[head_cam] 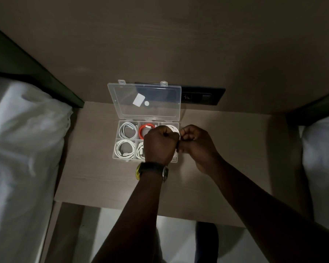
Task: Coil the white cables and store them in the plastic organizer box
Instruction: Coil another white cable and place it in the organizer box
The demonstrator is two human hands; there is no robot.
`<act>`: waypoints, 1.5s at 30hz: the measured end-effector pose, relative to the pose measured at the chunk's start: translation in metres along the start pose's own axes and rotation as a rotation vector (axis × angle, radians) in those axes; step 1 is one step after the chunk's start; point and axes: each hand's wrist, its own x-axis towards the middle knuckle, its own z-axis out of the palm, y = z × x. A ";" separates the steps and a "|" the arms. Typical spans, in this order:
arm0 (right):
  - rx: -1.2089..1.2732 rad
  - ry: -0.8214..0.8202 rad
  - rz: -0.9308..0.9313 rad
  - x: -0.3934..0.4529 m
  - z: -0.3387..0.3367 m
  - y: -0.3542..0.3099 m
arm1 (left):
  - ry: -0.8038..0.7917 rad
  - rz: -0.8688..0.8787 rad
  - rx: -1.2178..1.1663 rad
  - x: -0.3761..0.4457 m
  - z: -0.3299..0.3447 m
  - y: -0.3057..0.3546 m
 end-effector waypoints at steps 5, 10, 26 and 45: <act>-0.027 0.025 0.038 0.028 0.011 0.000 | -0.055 -0.252 -0.166 0.039 0.004 -0.010; -0.154 0.087 0.029 0.048 0.017 0.006 | -0.160 -0.334 -0.114 0.067 0.009 -0.020; -0.887 0.084 -0.145 0.081 0.019 0.010 | -0.293 0.033 0.270 0.074 -0.002 -0.023; -1.160 0.097 -0.287 0.085 0.017 0.008 | -0.126 0.329 0.407 0.054 -0.007 -0.046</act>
